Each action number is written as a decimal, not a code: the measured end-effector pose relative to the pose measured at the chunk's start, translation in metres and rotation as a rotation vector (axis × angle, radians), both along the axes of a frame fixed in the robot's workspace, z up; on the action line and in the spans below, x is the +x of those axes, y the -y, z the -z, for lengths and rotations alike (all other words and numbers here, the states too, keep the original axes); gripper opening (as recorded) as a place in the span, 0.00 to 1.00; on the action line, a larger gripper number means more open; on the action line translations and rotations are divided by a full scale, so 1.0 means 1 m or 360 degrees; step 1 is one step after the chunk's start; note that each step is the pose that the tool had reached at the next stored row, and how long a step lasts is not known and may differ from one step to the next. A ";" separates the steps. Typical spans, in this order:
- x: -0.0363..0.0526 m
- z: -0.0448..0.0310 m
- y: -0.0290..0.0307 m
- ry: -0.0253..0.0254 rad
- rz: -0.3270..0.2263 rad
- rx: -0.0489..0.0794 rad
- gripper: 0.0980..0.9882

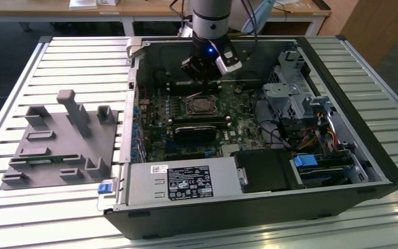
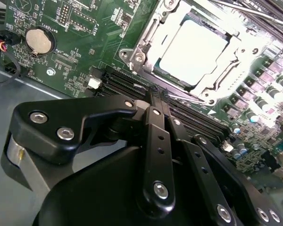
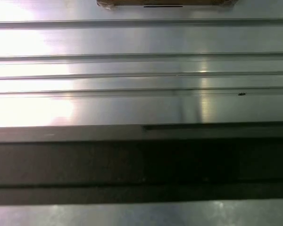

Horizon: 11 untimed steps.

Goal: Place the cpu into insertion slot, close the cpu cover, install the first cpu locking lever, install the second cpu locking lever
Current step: 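Install the first cpu locking lever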

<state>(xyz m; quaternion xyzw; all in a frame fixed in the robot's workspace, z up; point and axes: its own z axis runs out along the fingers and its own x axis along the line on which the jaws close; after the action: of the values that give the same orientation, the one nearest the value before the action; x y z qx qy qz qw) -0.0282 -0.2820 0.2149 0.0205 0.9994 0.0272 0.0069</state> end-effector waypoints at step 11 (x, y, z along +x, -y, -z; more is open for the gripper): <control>0.0004 0.0030 0.0000 0.00000 0.0000 0.0000 0.01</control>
<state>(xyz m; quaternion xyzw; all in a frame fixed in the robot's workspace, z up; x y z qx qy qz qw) -0.0277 -0.2819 0.2120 0.0205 0.9994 0.0272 0.0069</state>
